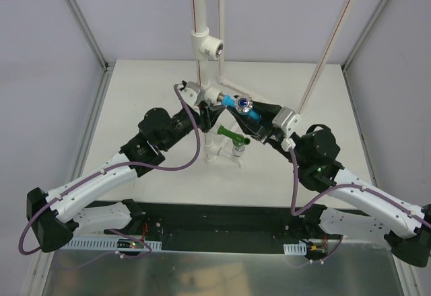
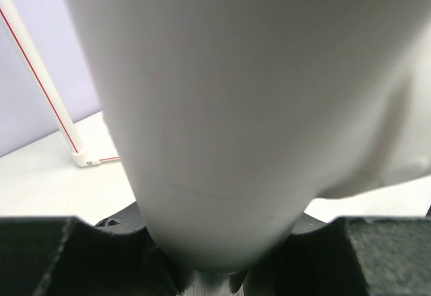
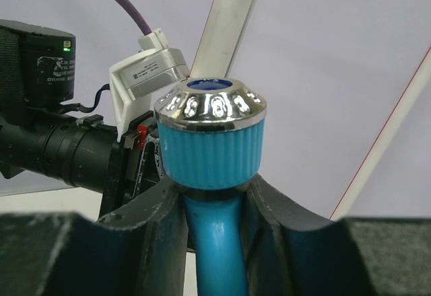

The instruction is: Install the water faucets

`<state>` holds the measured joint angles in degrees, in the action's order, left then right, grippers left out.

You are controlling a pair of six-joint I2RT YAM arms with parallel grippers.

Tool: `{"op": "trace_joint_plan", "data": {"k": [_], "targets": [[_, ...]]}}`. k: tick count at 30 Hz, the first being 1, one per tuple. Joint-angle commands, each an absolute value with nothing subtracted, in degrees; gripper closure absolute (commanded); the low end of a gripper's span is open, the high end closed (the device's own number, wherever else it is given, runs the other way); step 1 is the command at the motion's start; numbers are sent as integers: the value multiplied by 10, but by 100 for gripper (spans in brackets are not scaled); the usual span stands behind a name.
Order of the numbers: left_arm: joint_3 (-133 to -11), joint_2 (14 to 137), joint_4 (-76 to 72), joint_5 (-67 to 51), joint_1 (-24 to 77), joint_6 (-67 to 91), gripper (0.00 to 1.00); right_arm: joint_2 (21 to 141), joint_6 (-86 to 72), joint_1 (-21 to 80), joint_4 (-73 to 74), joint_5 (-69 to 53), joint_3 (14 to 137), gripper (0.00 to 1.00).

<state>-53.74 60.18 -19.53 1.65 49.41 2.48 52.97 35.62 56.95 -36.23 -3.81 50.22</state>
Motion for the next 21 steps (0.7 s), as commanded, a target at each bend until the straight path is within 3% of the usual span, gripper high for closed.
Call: {"op": "trace_joint_plan", "data": {"k": [1,10,21], "targets": [[-539,589,-169,-16,506,170,100,542,343,571,-358,-33,487,100],[-538,593,-170,-18,505,168,100,543,362,571,-328,-49,500,100],[-525,572,-149,-42,506,167,100,545,562,571,-174,-94,568,100]]}}
